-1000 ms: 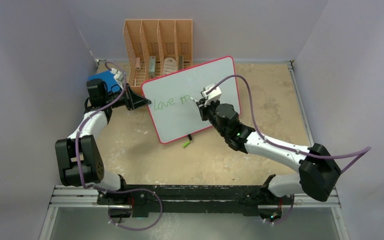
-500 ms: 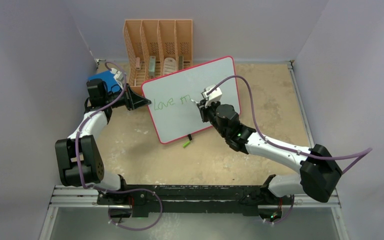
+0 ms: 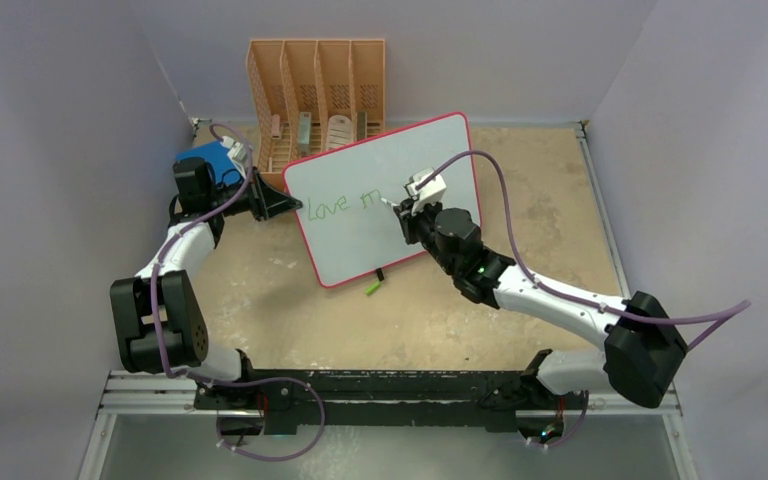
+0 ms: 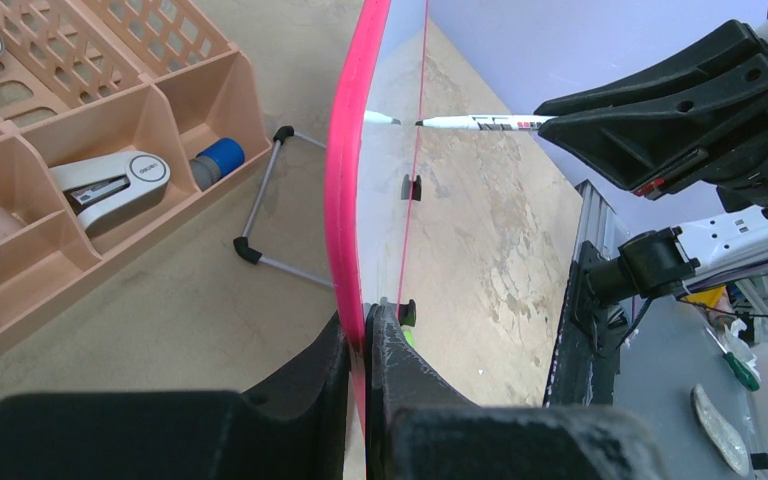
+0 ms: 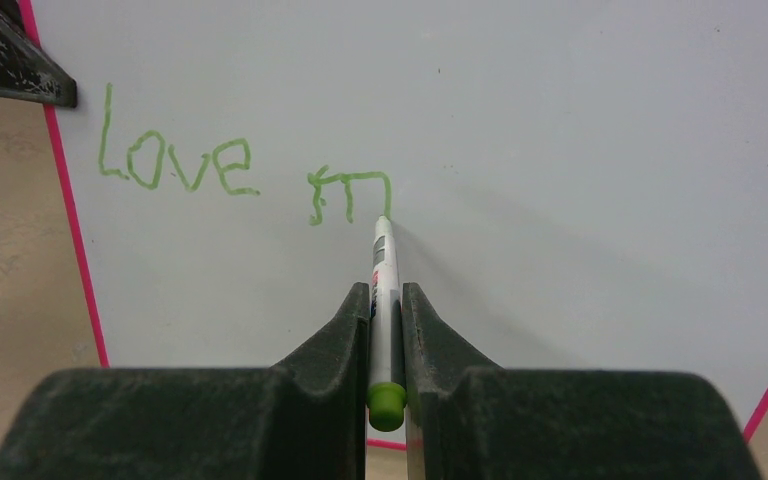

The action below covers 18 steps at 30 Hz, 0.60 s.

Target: Write a sentence on the whiteboard

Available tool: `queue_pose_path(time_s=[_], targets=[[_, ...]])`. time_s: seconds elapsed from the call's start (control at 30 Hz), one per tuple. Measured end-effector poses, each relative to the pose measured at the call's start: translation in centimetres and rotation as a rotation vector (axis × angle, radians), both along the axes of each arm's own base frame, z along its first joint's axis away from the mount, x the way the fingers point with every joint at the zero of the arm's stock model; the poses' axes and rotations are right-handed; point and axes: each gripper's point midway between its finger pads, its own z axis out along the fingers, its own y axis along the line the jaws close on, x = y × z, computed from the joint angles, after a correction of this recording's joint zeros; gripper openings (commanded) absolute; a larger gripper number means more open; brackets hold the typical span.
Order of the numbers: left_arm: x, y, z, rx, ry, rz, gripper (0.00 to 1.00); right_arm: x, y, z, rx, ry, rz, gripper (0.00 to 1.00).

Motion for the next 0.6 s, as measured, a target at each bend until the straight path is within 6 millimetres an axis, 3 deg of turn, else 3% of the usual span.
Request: queue_pose_path(time_s=[0.43, 0.6], targets=[[0.0, 0.0, 0.0, 0.0, 0.0, 0.0, 0.0, 0.8, -0.6, 1.3, 0.038, -0.035, -0.024, 0.0], [0.0, 0.0, 0.0, 0.0, 0.0, 0.0, 0.0, 1.1, -1.2, 1.0, 0.037, -0.035, -0.038, 0.0]])
